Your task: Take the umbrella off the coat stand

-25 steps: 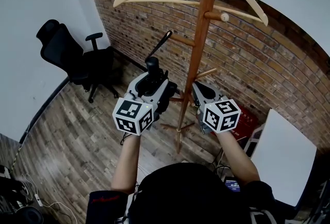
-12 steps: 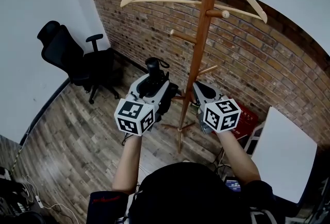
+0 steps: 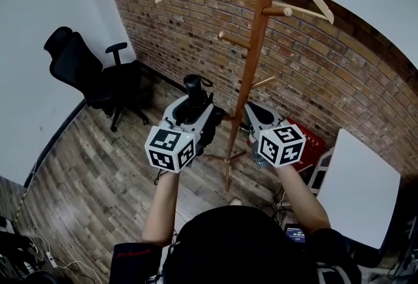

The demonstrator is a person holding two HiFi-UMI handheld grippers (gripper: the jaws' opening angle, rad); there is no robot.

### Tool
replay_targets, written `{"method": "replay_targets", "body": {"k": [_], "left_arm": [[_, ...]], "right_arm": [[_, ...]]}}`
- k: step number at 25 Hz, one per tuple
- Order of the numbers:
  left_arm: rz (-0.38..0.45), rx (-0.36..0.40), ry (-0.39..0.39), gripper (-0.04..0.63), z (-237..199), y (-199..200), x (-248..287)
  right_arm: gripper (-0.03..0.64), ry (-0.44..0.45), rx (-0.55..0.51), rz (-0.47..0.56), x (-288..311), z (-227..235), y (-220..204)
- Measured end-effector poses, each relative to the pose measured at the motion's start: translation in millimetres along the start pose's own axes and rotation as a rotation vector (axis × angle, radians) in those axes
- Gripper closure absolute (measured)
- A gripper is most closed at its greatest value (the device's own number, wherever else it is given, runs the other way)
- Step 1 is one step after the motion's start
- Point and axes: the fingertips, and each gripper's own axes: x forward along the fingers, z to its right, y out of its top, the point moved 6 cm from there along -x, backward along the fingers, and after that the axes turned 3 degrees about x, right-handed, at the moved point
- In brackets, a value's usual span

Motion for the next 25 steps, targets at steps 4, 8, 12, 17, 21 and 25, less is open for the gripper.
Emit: {"method": "replay_targets", "body": {"k": [4, 8, 12, 17, 21, 25], "left_arm": [[-0.014, -0.005, -0.018, 0.370, 2.4, -5.7, -8.3], [-0.029, -0.016, -0.026, 0.370, 3.9, -13.4, -18.9], [-0.027, -0.031, -0.041, 0.370, 6.7, -21.2, -30.9], [-0.036, -0.036, -0.050, 0.370, 8.8, -28.2, -43.0], [-0.042, -0.045, -0.059, 0.370, 10.5, -31.3, -47.9], [-0.053, -0.034, -0.062, 0.370, 13.6, -34.5, -56.3]], "right_arm": [[0.589, -0.013, 0.000, -0.003, -6.3, -7.6, -2.8], [0.589, -0.023, -0.004, -0.009, -12.7, -18.2, -5.6], [0.589, -0.035, -0.013, -0.017, -17.9, -28.7, -10.4], [0.589, -0.056, -0.006, -0.021, -26.9, -37.6, -15.6], [0.589, -0.061, -0.007, -0.026, -29.6, -42.4, -19.6], [0.589, -0.058, -0.002, -0.015, -33.0, -50.8, -23.3]]}}
